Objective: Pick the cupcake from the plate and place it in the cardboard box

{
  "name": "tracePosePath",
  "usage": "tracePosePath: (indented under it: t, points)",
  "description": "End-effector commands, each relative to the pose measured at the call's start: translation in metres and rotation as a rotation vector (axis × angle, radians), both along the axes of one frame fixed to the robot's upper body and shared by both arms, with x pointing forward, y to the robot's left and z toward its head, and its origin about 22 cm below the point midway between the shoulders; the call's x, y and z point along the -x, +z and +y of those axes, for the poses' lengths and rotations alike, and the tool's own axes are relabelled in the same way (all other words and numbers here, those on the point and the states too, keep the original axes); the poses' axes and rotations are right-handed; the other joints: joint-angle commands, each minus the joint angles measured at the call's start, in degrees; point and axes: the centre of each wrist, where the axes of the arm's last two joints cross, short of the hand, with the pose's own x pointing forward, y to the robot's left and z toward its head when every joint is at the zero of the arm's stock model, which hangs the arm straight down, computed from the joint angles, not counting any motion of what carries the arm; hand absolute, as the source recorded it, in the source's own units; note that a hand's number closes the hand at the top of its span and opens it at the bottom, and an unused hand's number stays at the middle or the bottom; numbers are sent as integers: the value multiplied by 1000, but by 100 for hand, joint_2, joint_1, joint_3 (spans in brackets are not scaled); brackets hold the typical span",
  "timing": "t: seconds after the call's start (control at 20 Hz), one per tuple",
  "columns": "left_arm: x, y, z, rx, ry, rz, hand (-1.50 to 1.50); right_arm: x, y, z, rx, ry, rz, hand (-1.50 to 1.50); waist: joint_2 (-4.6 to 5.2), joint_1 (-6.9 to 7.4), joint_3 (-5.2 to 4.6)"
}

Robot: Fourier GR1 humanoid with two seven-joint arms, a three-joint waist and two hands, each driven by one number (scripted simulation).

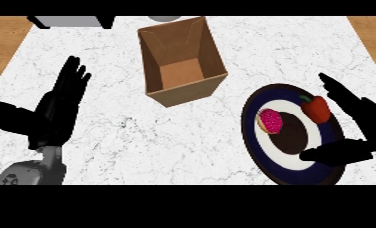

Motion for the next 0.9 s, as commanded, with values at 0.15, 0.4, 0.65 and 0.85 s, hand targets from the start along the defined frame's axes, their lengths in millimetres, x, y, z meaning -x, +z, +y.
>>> tracePosePath:
  t: [0.15, 0.4, 0.65, 0.85]
  points:
    - [17, 6, 1, -7, -12, -4, 0, -18, -24, 24, 23, -22, -17, -150, -2, 28, 2]
    - [-10, 8, -5, -6, 18, -1, 0, 0, -3, 9, -5, -16, 0, -150, -3, -19, 1]
    - [9, -14, -5, -4, 0, 4, 0, -20, -39, 31, -8, -10, 6, -150, 2, 14, 1]
    - [-6, -19, 7, 8, 2, 9, 0, -7, -43, 29, 29, -21, 19, -150, 1, -12, 0]
